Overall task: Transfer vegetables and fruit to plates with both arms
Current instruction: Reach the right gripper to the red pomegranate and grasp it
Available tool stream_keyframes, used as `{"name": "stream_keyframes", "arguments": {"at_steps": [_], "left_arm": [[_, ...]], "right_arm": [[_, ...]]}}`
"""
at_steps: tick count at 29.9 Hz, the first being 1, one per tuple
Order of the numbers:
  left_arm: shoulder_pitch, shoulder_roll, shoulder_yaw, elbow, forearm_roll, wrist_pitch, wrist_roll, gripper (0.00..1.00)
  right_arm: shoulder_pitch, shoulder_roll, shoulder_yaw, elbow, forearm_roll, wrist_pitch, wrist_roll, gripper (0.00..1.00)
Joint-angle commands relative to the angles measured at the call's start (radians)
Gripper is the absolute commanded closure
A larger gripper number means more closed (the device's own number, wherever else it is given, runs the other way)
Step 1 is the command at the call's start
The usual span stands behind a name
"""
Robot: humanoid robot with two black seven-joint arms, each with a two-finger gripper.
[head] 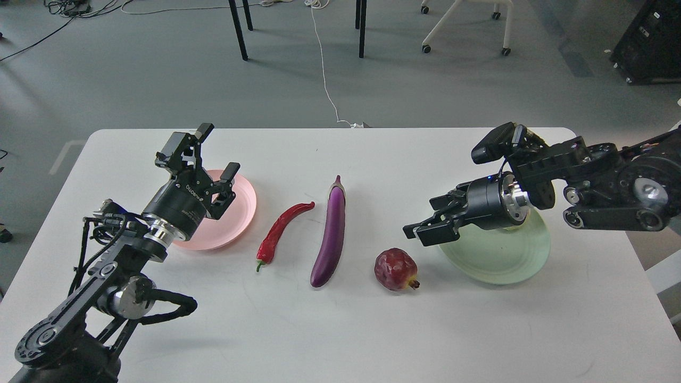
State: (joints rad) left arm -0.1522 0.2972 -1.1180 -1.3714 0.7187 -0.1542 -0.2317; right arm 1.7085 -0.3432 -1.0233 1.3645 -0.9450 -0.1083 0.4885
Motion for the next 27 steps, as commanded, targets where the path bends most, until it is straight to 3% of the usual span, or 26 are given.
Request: {"name": "stream_keyframes", "arguments": {"at_steps": [1, 16, 24, 27], "left_arm": [[0.008, 0.002, 0.0, -0.009, 0.001, 0.002, 0.0, 0.02], [0.023, 0.008, -0.011, -0.012, 0.001, 0.001, 0.0, 0.02], [0.023, 0.01, -0.009, -0.012, 0.001, 0.001, 0.0, 0.02], [0.023, 0.011, -0.011, -0.012, 0.001, 0.001, 0.0, 0.02]], "right_arm": [[0.0, 0.091, -0.047, -0.002, 0.02, -0.007, 0.0, 0.04], [-0.05, 0.268, -0.119, -0.104, 0.086, -0.008, 0.0, 0.08], [-0.047, 0.283, -0.159, -0.116, 0.086, -0.007, 0.0, 0.53], [-0.03, 0.277, -0.153, -0.108, 0.089, -0.007, 0.0, 0.57]]}}
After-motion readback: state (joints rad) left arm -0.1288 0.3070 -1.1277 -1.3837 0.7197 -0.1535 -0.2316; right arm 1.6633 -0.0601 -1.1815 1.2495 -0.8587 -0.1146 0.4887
